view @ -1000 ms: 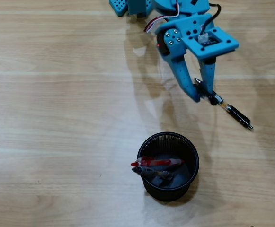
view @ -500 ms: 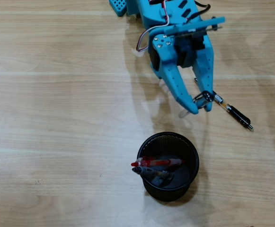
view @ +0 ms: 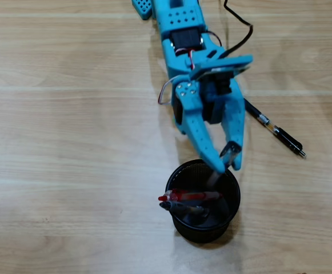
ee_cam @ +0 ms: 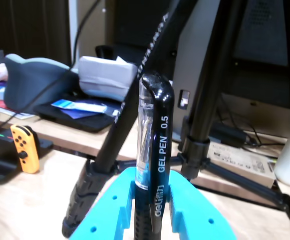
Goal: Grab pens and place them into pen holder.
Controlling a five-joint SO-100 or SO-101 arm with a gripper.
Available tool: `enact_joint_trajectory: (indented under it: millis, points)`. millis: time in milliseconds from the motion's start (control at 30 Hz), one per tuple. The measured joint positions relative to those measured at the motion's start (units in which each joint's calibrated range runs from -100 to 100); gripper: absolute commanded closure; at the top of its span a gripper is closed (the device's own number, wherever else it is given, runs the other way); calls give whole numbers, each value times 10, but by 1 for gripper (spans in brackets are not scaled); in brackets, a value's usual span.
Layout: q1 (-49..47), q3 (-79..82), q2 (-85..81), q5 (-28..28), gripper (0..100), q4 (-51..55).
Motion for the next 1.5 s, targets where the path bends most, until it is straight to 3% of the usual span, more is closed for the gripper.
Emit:
enact_joint_trajectory:
  millis: [100, 267, 633, 700, 1133, 1500]
  points:
    - [1, 0, 23, 0, 96, -8]
    - [3, 2, 33, 0, 82, -8]
    - [-10, 51, 31, 0, 95, 13]
    - [-21, 62, 18, 0, 98, 64]
    - [-110, 66, -183, 79, 98, 530]
    - [-245, 67, -178, 100, 98, 640]
